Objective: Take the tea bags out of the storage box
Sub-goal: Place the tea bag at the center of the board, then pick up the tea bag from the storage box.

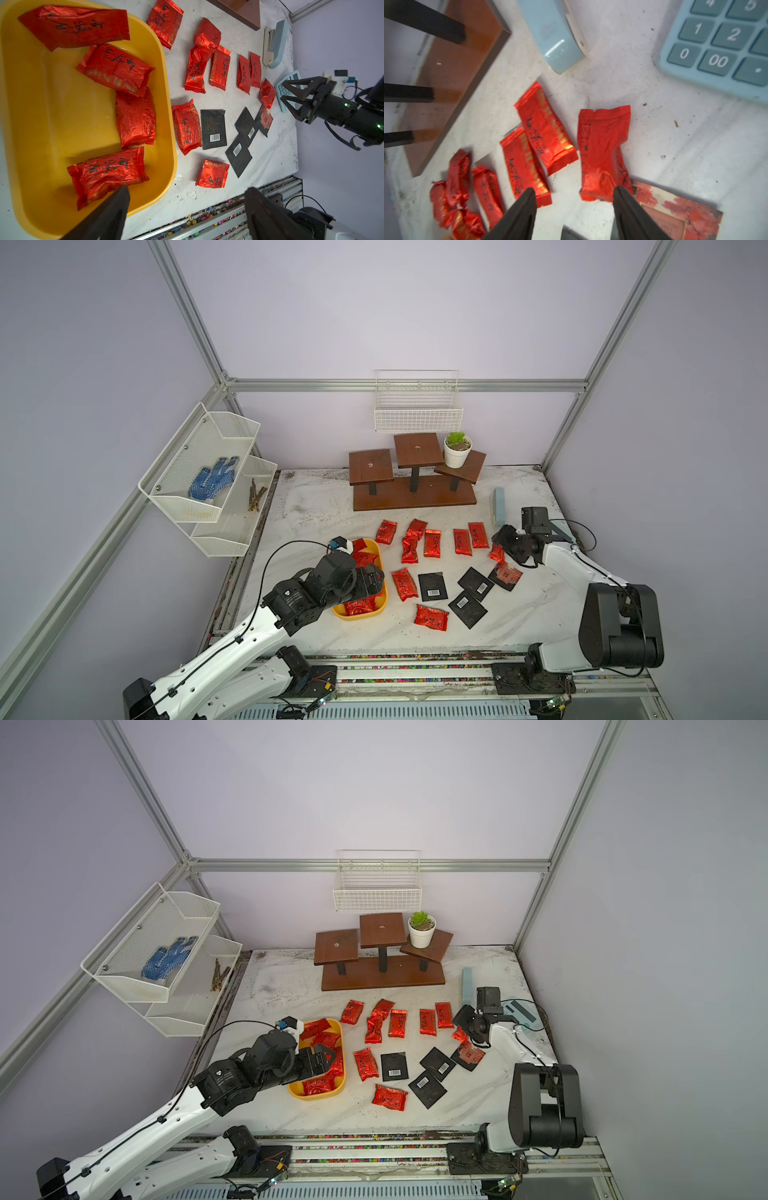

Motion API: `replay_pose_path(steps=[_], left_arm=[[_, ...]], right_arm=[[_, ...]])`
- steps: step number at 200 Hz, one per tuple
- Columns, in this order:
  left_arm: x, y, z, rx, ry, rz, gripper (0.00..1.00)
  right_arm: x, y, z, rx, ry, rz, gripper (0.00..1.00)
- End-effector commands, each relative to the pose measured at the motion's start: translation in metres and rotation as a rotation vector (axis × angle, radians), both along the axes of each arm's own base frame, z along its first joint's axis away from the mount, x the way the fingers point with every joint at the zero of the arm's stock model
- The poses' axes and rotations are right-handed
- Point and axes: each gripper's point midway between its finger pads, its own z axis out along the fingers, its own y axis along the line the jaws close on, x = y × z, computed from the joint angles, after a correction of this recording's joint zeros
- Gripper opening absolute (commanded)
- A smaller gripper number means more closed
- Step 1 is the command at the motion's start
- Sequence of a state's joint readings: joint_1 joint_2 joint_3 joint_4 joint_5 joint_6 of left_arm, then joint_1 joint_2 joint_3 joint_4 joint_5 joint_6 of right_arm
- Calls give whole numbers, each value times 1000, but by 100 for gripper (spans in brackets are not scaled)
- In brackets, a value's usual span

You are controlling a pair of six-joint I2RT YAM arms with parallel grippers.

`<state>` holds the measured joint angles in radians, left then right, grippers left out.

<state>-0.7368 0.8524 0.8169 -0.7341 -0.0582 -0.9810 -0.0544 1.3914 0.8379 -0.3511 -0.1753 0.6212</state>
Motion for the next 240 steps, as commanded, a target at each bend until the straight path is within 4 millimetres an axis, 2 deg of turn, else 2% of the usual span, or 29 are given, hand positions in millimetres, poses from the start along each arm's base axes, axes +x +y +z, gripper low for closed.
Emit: replay_pose_path(steps=[1,21,58,105,129,150,161,164,188,208,217,240], left_arm=[[7,19,19,6,-41,43,90],[11,37,17,9,-15,76,90],[19,59,6,64,38,102,88],[37,56,-4,68,74,106,82],[50,61,-10,70,92,124,78],[55,80,-14,89,137,182,77],[58,89,-9,72,126,204,78],[58,91,-8,67,122,211,78],[60,114,8,23,85,286,80],[59,128,19,-21,58,331,81],[57,130,22,-36,48,337,81],[52,130,24,-66,40,341,81]], right_arm=[[-2,24,30,20,-107,104,64],[-9,52,49,-3,-138,207,64],[-22,128,71,-55,-157,432,62],[-43,218,92,-79,-186,672,56],[-57,258,89,-98,-171,782,52],[-73,292,84,-142,-156,890,52],[-83,308,83,-152,-150,936,51],[-84,314,74,-158,-129,952,51],[-98,348,63,-182,-112,1019,52],[-98,371,60,-238,-127,1038,52],[-95,383,61,-255,-142,1046,53],[-89,407,48,-321,-129,1086,54]])
